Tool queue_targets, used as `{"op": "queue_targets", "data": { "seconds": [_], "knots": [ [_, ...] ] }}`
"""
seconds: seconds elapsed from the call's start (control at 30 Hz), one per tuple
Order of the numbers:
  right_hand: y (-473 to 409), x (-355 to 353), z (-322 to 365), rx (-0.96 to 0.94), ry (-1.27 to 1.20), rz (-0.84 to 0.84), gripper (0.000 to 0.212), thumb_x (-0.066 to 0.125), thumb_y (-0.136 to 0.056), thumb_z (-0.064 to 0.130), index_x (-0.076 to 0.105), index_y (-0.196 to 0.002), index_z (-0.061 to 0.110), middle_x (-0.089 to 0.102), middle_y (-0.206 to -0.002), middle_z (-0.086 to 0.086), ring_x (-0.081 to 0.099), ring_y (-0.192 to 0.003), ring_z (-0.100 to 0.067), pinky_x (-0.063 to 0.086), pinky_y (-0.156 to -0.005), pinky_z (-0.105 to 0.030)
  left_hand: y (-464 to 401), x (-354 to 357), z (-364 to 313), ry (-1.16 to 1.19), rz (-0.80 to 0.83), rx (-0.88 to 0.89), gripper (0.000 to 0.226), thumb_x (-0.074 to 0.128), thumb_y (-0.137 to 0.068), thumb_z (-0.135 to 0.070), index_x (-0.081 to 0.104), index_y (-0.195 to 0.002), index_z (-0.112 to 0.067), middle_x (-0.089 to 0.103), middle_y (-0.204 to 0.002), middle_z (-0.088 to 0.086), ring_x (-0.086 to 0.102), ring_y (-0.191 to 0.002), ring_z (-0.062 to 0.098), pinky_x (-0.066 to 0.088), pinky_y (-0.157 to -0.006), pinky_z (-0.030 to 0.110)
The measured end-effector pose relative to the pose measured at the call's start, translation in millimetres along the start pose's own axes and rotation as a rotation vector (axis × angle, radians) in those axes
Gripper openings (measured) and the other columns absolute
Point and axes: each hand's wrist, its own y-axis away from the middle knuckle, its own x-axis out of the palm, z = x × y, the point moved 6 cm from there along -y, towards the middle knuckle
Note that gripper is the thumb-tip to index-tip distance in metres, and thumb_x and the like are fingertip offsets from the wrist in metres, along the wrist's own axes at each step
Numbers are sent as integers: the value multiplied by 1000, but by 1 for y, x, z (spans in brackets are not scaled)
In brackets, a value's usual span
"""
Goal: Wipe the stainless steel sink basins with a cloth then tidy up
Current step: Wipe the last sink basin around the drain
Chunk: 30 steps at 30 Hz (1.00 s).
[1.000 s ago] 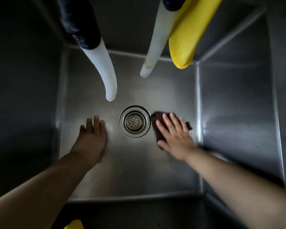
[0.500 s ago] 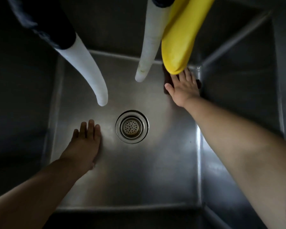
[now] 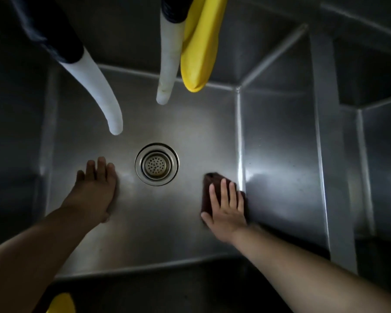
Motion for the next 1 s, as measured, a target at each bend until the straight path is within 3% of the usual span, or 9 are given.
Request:
{"op": "queue_targets", "data": {
  "seconds": [0.17,0.23,0.3,0.37,0.47,0.57,0.77,0.87,1.0],
  "knots": [
    [22,14,-2,-54,-19,97,83,31,-94,53,-41,-127,31,-46,-137,-5,-46,-124,-28,-38,-93,-38,1,-1,0,6,-1,8,124,69,-70,-58,-8,-143,5,-7,-149,30,8,-139,45,24,-112,44],
    [16,1,-1,-71,-41,13,81,35,-95,48,-31,-137,30,-36,-145,-6,-28,-139,-31,-29,-104,-39,0,-1,1,9,8,7,123,68,-71,-58,-9,-143,5,-9,-149,30,7,-139,46,24,-113,45],
    [-1,-25,-2,-40,-54,-166,75,45,-92,41,1,-150,23,-4,-158,-13,4,-145,-36,-2,-115,-47,-2,1,1,17,27,15,123,68,-73,-57,-12,-143,5,-12,-150,30,4,-140,46,21,-114,46],
    [-36,-57,-7,55,-81,-287,67,42,-94,39,12,-151,23,11,-158,-13,11,-144,-33,7,-116,-45,-2,3,2,33,49,23,122,68,-75,-54,-14,-143,4,-15,-151,30,1,-141,46,19,-115,46],
    [-103,-105,-22,161,-145,-341,64,33,-97,41,4,-152,24,0,-159,-11,-1,-146,-28,-1,-116,-40,-3,4,1,9,44,31,121,66,-76,-54,-16,-143,6,-14,-150,32,1,-140,48,20,-114,47],
    [-131,-117,-31,156,-99,-274,68,29,-97,45,-5,-151,22,-11,-158,-12,-11,-145,-28,-6,-117,-39,-1,3,0,-20,19,27,122,66,-75,-57,-13,-142,7,-9,-149,33,6,-139,48,24,-112,46],
    [-51,-50,-18,-15,8,-128,80,27,-92,58,-15,-148,20,-20,-155,-16,-20,-142,-33,-17,-112,-44,-1,2,-1,-1,-10,44,125,69,-70,-59,-9,-142,6,-6,-148,33,10,-138,48,27,-110,46],
    [9,-2,-8,-106,99,24,85,31,-92,59,-24,-144,20,-26,-152,-20,-39,-131,-37,-28,-103,-47,-2,2,-2,-4,-15,37,126,70,-69,-59,-9,-142,6,-5,-149,33,10,-138,48,27,-111,47],
    [53,37,5,-379,187,204,85,34,-94,54,-31,-140,24,-50,-134,-12,-54,-117,-33,-38,-95,-46,-4,6,-1,1,-41,51,128,71,-68,-60,-8,-142,7,-4,-149,33,12,-137,49,28,-110,48]
  ]
}}
